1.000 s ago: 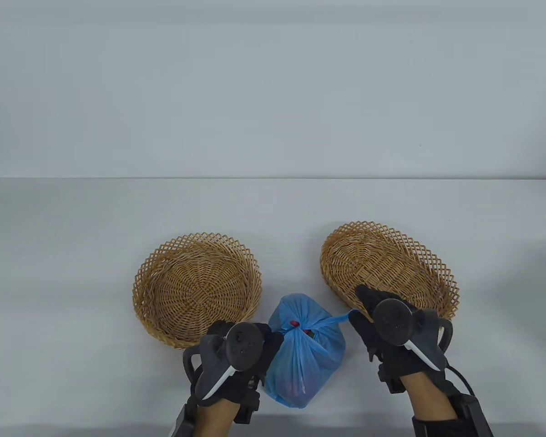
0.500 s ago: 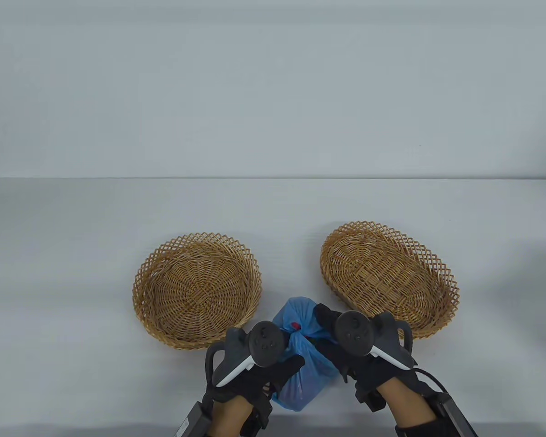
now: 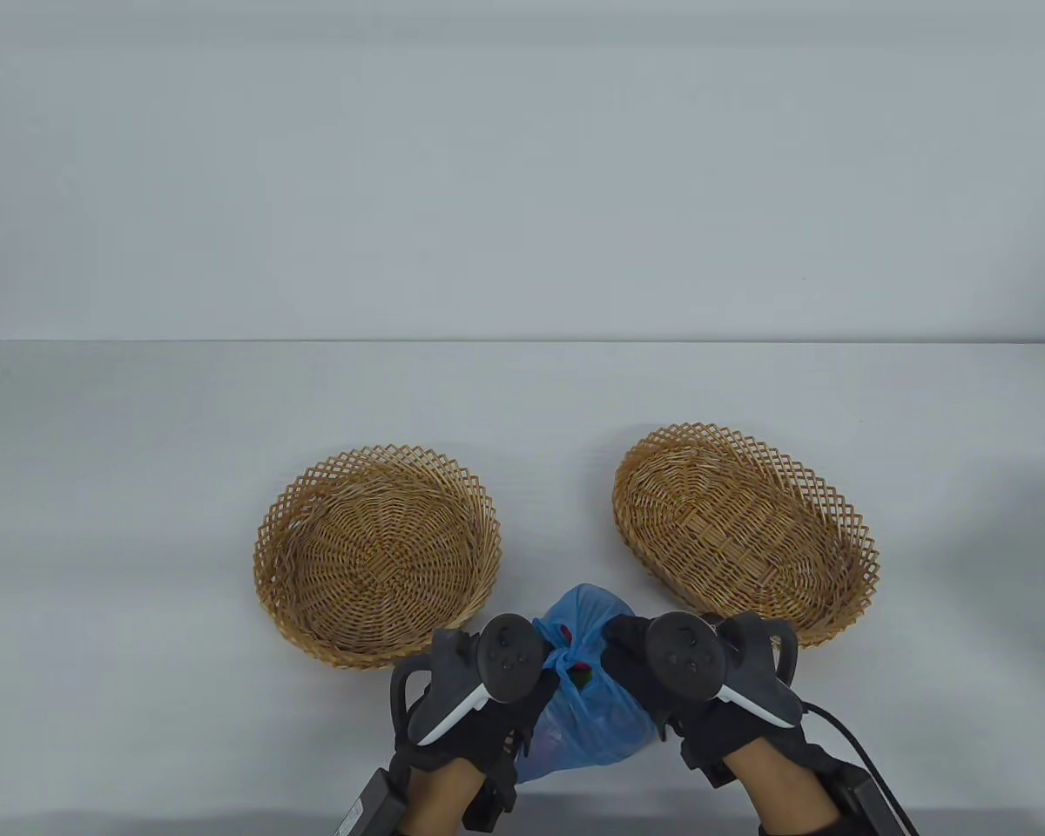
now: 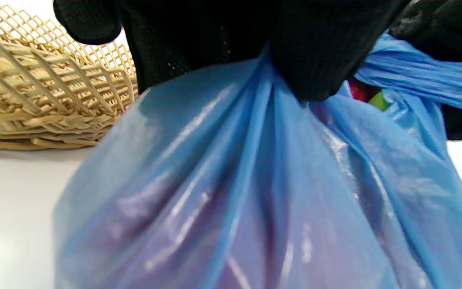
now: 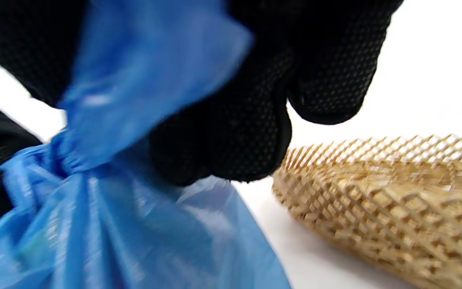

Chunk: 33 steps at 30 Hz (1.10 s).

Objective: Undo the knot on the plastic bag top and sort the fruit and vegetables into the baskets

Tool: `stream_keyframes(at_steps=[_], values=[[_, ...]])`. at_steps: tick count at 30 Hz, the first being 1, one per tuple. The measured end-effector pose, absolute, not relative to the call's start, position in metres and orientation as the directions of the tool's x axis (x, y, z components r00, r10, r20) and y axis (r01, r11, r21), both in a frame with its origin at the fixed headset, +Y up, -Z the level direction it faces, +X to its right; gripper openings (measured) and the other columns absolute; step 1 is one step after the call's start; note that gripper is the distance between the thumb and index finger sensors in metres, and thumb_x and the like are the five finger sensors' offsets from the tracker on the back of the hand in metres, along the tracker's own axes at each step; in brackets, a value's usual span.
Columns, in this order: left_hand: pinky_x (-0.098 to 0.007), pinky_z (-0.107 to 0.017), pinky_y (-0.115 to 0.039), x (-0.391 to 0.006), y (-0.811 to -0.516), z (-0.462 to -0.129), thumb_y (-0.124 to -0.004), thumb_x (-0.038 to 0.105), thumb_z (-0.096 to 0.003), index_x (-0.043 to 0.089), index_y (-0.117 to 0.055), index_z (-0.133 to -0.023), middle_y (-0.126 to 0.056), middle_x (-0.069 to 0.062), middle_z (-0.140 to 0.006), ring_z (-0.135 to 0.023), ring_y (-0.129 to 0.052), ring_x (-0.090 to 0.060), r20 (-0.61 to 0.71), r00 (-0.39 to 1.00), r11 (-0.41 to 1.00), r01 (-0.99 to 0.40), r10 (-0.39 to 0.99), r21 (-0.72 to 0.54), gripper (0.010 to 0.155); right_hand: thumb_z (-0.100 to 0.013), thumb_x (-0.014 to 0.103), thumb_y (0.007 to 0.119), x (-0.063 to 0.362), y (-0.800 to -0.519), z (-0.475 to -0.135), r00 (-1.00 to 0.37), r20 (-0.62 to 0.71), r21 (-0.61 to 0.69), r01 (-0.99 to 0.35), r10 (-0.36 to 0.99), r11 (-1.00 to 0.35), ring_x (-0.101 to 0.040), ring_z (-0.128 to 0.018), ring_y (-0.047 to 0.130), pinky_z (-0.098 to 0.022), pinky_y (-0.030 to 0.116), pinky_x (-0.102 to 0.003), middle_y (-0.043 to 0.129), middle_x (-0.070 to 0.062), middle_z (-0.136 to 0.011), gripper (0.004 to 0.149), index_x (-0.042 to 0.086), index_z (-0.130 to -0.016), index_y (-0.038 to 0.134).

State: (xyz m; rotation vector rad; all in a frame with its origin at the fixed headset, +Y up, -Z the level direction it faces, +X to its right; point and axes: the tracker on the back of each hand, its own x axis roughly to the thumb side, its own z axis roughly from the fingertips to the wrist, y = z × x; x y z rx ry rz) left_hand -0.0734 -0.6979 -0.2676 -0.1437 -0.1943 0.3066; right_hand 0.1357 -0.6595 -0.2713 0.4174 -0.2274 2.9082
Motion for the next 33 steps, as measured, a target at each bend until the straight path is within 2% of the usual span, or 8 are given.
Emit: stream_keyframes(at_steps=[4,7,9,13,17,19,21,33], values=[[-0.061,-0.078,-0.056,-0.074,-0.695,-0.266,-0.084,0.039,-0.0461,0.039,-0.083,-0.086,-0.089,0.005,-0.096,-0.090,-0.093,-0.026,0.170,0.935,0.947,-0.291,0.312,-0.137,0.040,-0.041,0.049,0.083,0.134,-0.661,-0.268,-0.946,0.291,-0.201,-0.209,0.145,-0.957,-0.026,-0.093,0.085,-0.070,0.069,-0.056,0.083,-0.003,-0.100,0.063,0.032,-0.098,0.063],[-0.061,-0.080,-0.055,-0.073,-0.693,-0.265,-0.085,0.038,-0.0463,0.041,-0.084,-0.085,-0.088,0.007,-0.097,-0.092,-0.091,-0.025,0.191,0.928,0.945,-0.300,0.320,-0.128,0.039,-0.041,0.049,0.083,0.125,-0.669,-0.267,-0.931,0.353,-0.119,-0.147,0.096,-0.982,-0.025,-0.112,0.062,-0.080,0.056,-0.058,0.059,0.004,-0.116,0.070,0.044,-0.102,0.048],[-0.061,-0.080,-0.054,-0.073,-0.692,-0.265,-0.085,0.038,-0.0462,0.042,-0.084,-0.085,-0.087,0.007,-0.098,-0.092,-0.091,-0.025,0.193,0.929,0.947,-0.296,0.316,-0.125,0.039,-0.040,0.048,0.085,0.121,-0.671,-0.267,-0.932,0.355,-0.118,-0.122,0.073,-0.986,-0.024,-0.108,0.069,-0.079,0.058,-0.058,0.065,0.003,-0.113,0.070,0.043,-0.101,0.051],[-0.061,-0.080,-0.053,-0.076,-0.693,-0.266,-0.084,0.040,-0.0469,0.040,-0.083,-0.086,-0.087,0.006,-0.098,-0.092,-0.091,-0.026,0.178,0.924,0.939,-0.319,0.338,-0.129,0.039,-0.036,0.052,0.088,0.119,-0.667,-0.263,-0.941,0.338,-0.217,-0.076,-0.001,-0.973,-0.026,-0.094,0.080,-0.076,0.061,-0.057,0.075,-0.002,-0.105,0.069,0.041,-0.098,0.061],[-0.061,-0.080,-0.053,-0.078,-0.693,-0.267,-0.082,0.042,-0.0472,0.040,-0.082,-0.087,-0.086,0.006,-0.099,-0.093,-0.090,-0.026,0.162,0.923,0.935,-0.332,0.349,-0.122,0.040,-0.034,0.051,0.089,0.115,-0.664,-0.258,-0.949,0.306,-0.322,-0.029,-0.075,-0.946,-0.024,-0.080,0.089,-0.072,0.067,-0.055,0.085,-0.001,-0.093,0.053,0.039,-0.085,0.079],[-0.061,-0.080,-0.053,-0.080,-0.692,-0.266,-0.082,0.044,-0.0468,0.040,-0.082,-0.087,-0.087,0.005,-0.098,-0.092,-0.090,-0.027,0.152,0.926,0.937,-0.332,0.346,-0.110,0.040,-0.036,0.044,0.091,0.115,-0.658,-0.255,-0.955,0.289,-0.389,-0.046,-0.074,-0.920,-0.020,-0.069,0.096,-0.068,0.073,-0.053,0.095,0.003,-0.080,0.039,0.036,-0.074,0.089],[-0.062,-0.079,-0.053,-0.083,-0.692,-0.267,-0.082,0.045,-0.0466,0.040,-0.082,-0.087,-0.087,0.005,-0.099,-0.092,-0.090,-0.027,0.136,0.928,0.937,-0.337,0.348,-0.096,0.041,-0.036,0.043,0.091,0.117,-0.657,-0.256,-0.953,0.280,-0.382,-0.003,-0.113,-0.924,-0.020,-0.067,0.097,-0.067,0.074,-0.053,0.096,0.002,-0.078,0.039,0.033,-0.074,0.090],[-0.064,-0.075,-0.052,-0.106,-0.686,-0.268,-0.083,0.043,-0.0452,0.034,-0.085,-0.087,-0.087,-0.002,-0.097,-0.090,-0.089,-0.034,0.033,0.918,0.918,-0.394,0.395,-0.033,0.042,-0.037,0.043,0.090,0.159,-0.651,-0.272,-0.980,0.186,-0.317,-0.128,0.071,-0.940,-0.024,-0.063,0.099,-0.062,0.075,-0.056,0.098,-0.002,-0.074,0.039,0.028,-0.073,0.092]])
